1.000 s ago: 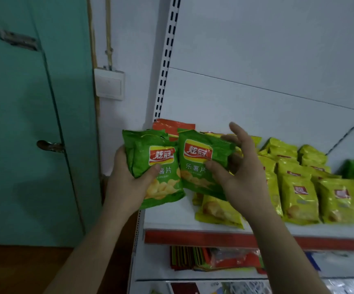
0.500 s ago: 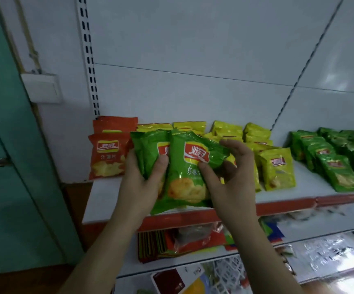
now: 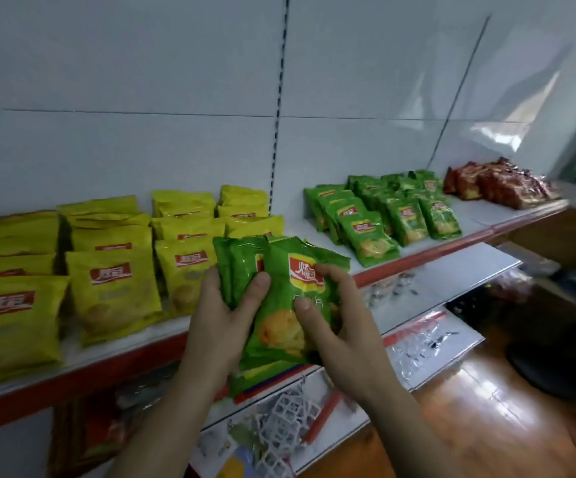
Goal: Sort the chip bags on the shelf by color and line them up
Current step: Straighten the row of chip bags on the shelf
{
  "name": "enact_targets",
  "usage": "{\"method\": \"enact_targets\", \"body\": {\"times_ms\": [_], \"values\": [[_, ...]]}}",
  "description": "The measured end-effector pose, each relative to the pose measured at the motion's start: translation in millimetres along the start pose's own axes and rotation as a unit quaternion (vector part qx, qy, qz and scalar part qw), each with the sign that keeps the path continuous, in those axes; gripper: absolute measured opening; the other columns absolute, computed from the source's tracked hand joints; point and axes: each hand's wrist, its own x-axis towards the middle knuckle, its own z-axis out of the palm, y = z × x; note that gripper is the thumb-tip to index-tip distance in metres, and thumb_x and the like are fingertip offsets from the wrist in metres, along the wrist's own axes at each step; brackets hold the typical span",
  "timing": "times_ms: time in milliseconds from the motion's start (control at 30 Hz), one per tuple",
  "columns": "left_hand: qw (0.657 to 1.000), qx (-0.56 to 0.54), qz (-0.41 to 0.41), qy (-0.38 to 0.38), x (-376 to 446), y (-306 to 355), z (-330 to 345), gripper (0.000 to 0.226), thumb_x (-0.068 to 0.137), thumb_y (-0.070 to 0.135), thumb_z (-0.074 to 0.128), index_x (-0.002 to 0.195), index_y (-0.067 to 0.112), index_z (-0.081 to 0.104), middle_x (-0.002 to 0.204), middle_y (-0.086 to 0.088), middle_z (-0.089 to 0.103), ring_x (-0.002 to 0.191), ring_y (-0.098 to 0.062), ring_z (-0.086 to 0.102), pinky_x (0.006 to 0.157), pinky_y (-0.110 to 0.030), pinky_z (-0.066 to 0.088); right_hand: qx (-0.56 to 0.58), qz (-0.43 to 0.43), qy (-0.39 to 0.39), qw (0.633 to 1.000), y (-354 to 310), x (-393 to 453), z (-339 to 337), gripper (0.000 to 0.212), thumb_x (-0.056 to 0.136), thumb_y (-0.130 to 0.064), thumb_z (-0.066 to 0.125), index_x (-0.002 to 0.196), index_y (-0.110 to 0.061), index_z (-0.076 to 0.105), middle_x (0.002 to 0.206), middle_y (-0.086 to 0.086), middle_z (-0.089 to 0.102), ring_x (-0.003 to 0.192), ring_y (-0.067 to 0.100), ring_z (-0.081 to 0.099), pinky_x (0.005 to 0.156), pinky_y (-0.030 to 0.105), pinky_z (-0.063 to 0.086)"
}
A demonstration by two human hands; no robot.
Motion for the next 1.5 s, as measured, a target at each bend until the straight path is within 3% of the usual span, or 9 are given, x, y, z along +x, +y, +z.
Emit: {"method": "enact_targets", "body": {"times_ms": [100, 200, 367, 533, 700, 867, 1167, 1300, 1500], "values": [[0.999, -0.007, -0.011, -0.039, 10, -5, 51, 0.053, 0.088, 0.060, 0.067, 0.135, 0.041, 0.056, 0.118, 0.030, 0.071, 0.107, 0.005, 0.069, 0.087, -0.025, 0.058, -0.008, -0.001, 0.061, 0.998, 21, 5, -41, 0.056, 0.092, -0.062, 0.069, 0.141, -0.044, 0.051, 0.132, -0.012, 0.066, 0.118, 0.012, 0.068, 0.093, 0.044, 0.060], [0.995, -0.039, -0.044, -0.085, 26, -14, 98, 0.053, 0.090, 0.065, 0.067, 0.138, 0.048, 0.052, 0.125, 0.025, 0.070, 0.114, -0.002, 0.069, 0.096, -0.043, 0.059, -0.021, 0.008, 0.114, 0.993, 44, 13, -74, 0.054, 0.091, -0.057, 0.072, 0.139, -0.042, 0.054, 0.129, -0.012, 0.067, 0.114, 0.010, 0.069, 0.090, 0.041, 0.061], [0.980, -0.087, -0.080, -0.158, 61, -32, 181, 0.039, 0.098, 0.048, 0.068, 0.134, 0.050, 0.052, 0.121, 0.019, 0.073, 0.110, -0.011, 0.073, 0.095, -0.052, 0.060, -0.078, 0.007, 0.172, 0.982, 79, 42, -129, 0.053, 0.091, -0.056, 0.071, 0.140, -0.043, 0.056, 0.132, -0.018, 0.061, 0.119, 0.004, 0.064, 0.090, 0.024, 0.056], [0.978, -0.068, -0.028, -0.195, 98, -36, 258, 0.055, 0.095, 0.058, 0.063, 0.146, 0.050, 0.044, 0.134, 0.022, 0.066, 0.120, -0.002, 0.065, 0.102, -0.042, 0.057, -0.117, 0.026, 0.198, 0.973, 93, 78, -185, 0.045, 0.098, -0.055, 0.064, 0.140, -0.052, 0.050, 0.132, -0.026, 0.054, 0.115, -0.011, 0.058, 0.082, 0.006, 0.047], [0.964, -0.078, -0.012, -0.254, 131, -47, 338, 0.055, 0.096, 0.052, 0.064, 0.147, 0.039, 0.047, 0.134, 0.017, 0.067, 0.121, -0.003, 0.066, 0.101, -0.042, 0.058, -0.126, 0.055, 0.219, 0.966, 125, 97, -240, 0.058, 0.097, -0.054, 0.061, 0.152, -0.051, 0.044, 0.138, -0.024, 0.051, 0.117, -0.007, 0.060, 0.090, 0.018, 0.055], [0.954, -0.079, -0.047, -0.285, 134, -62, 415, 0.045, 0.092, 0.062, 0.070, 0.133, 0.047, 0.057, 0.123, 0.016, 0.074, 0.113, -0.012, 0.073, 0.097, -0.051, 0.060, -0.144, 0.077, 0.259, 0.952, 158, 96, -300, 0.061, 0.098, -0.047, 0.065, 0.155, -0.049, 0.044, 0.141, -0.019, 0.054, 0.128, 0.005, 0.058, 0.093, 0.025, 0.058], [0.964, -0.059, -0.029, -0.256, 141, -73, 564, 0.056, 0.081, 0.079, 0.065, 0.129, 0.051, 0.057, 0.122, 0.021, 0.073, 0.115, -0.010, 0.070, 0.100, -0.053, 0.057, -0.180, 0.091, 0.260, 0.944, 225, 125, -432, 0.064, 0.096, -0.057, 0.060, 0.156, -0.055, 0.039, 0.133, -0.023, 0.051, 0.120, -0.004, 0.057, 0.091, 0.020, 0.055], [0.974, -0.033, -0.019, -0.225, 151, -71, 615, 0.050, 0.088, 0.073, 0.066, 0.129, 0.047, 0.059, 0.120, 0.023, 0.072, 0.112, -0.003, 0.069, 0.103, -0.049, 0.055, -0.165, 0.069, 0.249, 0.952, 254, 155, -489, 0.061, 0.100, -0.043, 0.067, 0.155, -0.051, 0.041, 0.131, -0.029, 0.050, 0.123, -0.001, 0.056, 0.095, 0.028, 0.057], [0.991, 0.010, -0.007, -0.130, 179, -82, 648, 0.053, 0.091, 0.057, 0.069, 0.139, 0.037, 0.057, 0.125, 0.018, 0.072, 0.115, -0.004, 0.068, 0.103, -0.045, 0.056, -0.170, 0.047, 0.158, 0.971, 287, 205, -520, 0.059, 0.104, -0.035, 0.065, 0.154, -0.051, 0.036, 0.134, -0.030, 0.042, 0.118, -0.017, 0.049, 0.087, 0.005, 0.046]]}}
